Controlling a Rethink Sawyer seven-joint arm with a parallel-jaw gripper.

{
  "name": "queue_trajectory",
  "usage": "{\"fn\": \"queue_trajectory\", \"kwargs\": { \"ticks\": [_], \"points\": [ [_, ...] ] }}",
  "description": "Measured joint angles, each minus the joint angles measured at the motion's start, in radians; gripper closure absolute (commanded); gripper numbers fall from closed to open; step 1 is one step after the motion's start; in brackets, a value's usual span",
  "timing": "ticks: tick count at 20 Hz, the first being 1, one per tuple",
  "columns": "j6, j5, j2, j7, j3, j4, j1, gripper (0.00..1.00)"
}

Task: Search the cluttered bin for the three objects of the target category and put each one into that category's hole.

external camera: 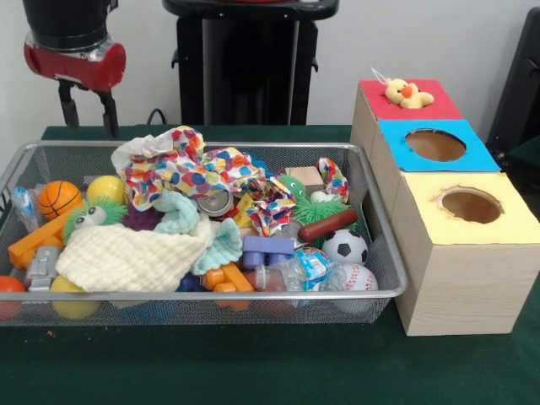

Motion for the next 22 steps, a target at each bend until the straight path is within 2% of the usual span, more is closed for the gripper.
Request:
{"fn": "queue_trajectory", "kwargs": {
  "ticks": [10,18,22],
  "points": [
    [0.000,-0.055,0.090,0.000,0.032,-0.075,0.075,0.00],
    [0.000,-0.058,0.151,0.000,0.058,-0.155,0.144,0.00],
    [0.000,-0.036,0.194,0.000,0.056,-0.191,0.187,0.00]
  ]
}}
